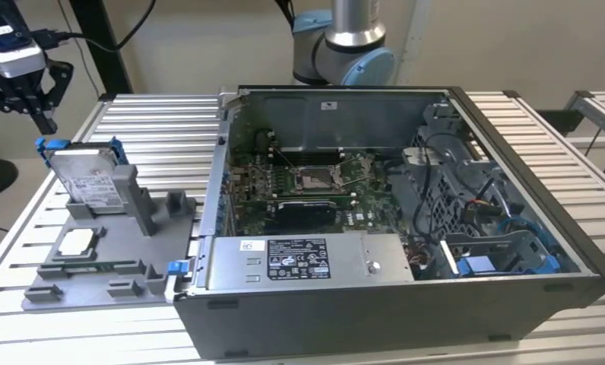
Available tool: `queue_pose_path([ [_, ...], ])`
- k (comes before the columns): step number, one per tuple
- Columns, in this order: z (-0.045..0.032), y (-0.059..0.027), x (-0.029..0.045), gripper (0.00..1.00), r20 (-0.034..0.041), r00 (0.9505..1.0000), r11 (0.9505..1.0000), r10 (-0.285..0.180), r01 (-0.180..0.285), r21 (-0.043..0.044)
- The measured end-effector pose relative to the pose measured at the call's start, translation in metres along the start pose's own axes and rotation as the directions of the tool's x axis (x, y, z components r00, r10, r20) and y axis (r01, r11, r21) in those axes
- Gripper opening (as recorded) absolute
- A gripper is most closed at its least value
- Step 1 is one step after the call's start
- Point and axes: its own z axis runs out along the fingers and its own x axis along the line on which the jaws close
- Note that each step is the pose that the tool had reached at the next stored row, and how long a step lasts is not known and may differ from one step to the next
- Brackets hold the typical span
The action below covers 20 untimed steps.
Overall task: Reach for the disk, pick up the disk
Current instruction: 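Pick up the disk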
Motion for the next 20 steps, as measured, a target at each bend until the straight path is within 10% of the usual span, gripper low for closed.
queue_pose_path([
  [20,0.0000,0.0000,0.0000,0.00,-0.0053,0.9881,0.9882,-0.153,0.153,-0.0004],
])
